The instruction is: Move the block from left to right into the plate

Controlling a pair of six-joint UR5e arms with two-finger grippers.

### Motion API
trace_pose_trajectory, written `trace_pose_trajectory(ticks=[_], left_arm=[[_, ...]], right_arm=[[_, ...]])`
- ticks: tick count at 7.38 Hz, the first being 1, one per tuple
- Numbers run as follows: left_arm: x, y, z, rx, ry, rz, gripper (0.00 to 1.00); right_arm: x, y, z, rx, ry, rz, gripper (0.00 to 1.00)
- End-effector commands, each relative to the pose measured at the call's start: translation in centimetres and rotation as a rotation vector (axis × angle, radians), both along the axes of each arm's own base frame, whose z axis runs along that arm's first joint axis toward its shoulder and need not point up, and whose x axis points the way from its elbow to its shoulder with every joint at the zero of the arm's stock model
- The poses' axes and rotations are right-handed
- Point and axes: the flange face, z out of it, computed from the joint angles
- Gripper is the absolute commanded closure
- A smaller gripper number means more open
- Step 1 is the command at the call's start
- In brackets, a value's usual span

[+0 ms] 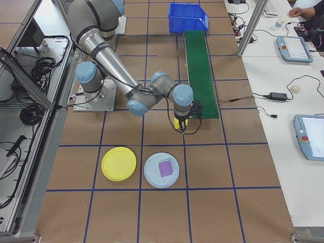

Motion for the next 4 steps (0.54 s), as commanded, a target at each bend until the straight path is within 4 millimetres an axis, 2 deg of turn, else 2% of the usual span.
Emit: trace_pose_trajectory(ticks=[1, 2, 4], left_arm=[[0.0, 0.0, 0.0, 0.000, 0.001, 0.000, 0.00], [0.0, 0.0, 0.0, 0.000, 0.000, 0.000, 0.00], [0.0, 0.0, 0.0, 0.000, 0.001, 0.000, 0.00]], right_arm=[[-7.0, 15.8, -2.5, -0.021, -0.017, -0.041, 0.70], [-9.0, 19.2, -2.7, -0.037, -0.007, -0.021, 0.69], [-13.0, 25.0, -4.8, -0.051, -0.014, -0.006, 0.68]])
